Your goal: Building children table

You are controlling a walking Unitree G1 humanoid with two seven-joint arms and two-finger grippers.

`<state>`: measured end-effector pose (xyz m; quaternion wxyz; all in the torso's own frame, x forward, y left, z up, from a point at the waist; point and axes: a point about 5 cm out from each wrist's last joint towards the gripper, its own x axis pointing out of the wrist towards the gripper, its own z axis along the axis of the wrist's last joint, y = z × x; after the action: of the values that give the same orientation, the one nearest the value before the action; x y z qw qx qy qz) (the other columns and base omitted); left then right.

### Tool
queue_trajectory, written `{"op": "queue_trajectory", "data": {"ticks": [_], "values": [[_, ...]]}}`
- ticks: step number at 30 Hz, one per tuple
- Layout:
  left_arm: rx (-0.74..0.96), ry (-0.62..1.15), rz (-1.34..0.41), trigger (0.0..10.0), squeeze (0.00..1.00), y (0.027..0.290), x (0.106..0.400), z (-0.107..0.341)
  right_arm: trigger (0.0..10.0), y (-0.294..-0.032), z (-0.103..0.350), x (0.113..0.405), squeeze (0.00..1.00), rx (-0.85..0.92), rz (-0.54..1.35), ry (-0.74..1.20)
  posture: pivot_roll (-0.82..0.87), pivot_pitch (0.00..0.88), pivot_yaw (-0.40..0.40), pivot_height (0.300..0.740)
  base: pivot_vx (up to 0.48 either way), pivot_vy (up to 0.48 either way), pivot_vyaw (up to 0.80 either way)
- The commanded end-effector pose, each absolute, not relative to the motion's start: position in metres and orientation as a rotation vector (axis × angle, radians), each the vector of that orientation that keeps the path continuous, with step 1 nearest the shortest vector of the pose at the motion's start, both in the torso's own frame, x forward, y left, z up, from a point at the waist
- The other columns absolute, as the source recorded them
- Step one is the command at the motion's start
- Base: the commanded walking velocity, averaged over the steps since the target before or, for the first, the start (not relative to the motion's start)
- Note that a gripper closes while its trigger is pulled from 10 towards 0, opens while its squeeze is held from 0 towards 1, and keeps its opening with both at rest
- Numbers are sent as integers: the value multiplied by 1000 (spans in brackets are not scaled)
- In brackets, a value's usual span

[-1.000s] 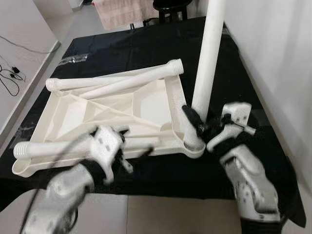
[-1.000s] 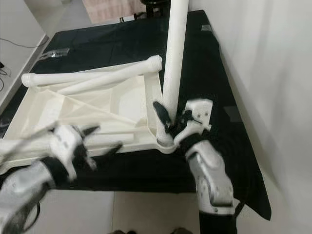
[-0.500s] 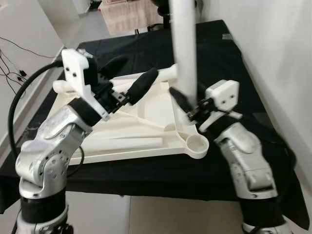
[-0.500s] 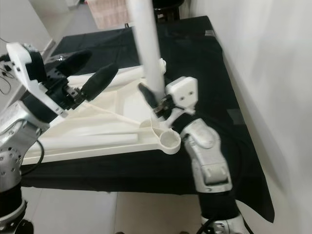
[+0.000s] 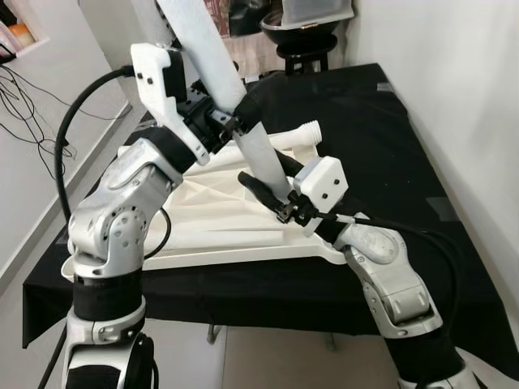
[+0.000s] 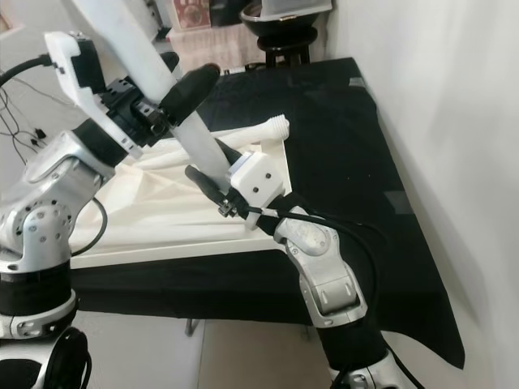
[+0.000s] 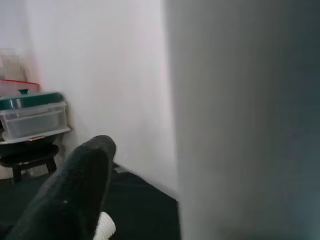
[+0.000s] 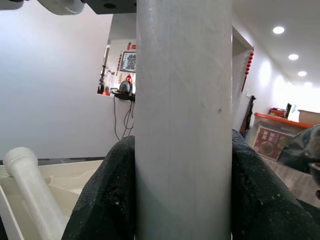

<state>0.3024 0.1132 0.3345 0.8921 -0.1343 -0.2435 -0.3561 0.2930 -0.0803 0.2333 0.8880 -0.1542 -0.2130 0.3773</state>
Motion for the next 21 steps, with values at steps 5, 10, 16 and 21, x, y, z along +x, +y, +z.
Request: {"op": "queue_trajectory", "data": {"ticks": [5, 10, 16, 21], "values": [[-348, -562, -790, 0, 0, 107, 300, 348, 10000, -58, 218, 292, 0, -425, 869, -405, -40, 0, 121, 740, 0, 0, 0], [-349, -548, -836, 0, 0, 102, 297, 343, 10000, -63, 212, 300, 0, -453, 819, -363, -36, 0, 116, 740, 0, 0, 0], [-329, -516, -938, 0, 0, 95, 293, 333, 10000, -66, 207, 312, 0, -474, 769, -292, -38, 0, 109, 740, 0, 0, 0], [-307, -497, -1029, 0, 0, 90, 289, 328, 10000, -63, 208, 315, 1000, -431, 815, -243, -43, 0, 110, 740, 0, 0, 0]]}}
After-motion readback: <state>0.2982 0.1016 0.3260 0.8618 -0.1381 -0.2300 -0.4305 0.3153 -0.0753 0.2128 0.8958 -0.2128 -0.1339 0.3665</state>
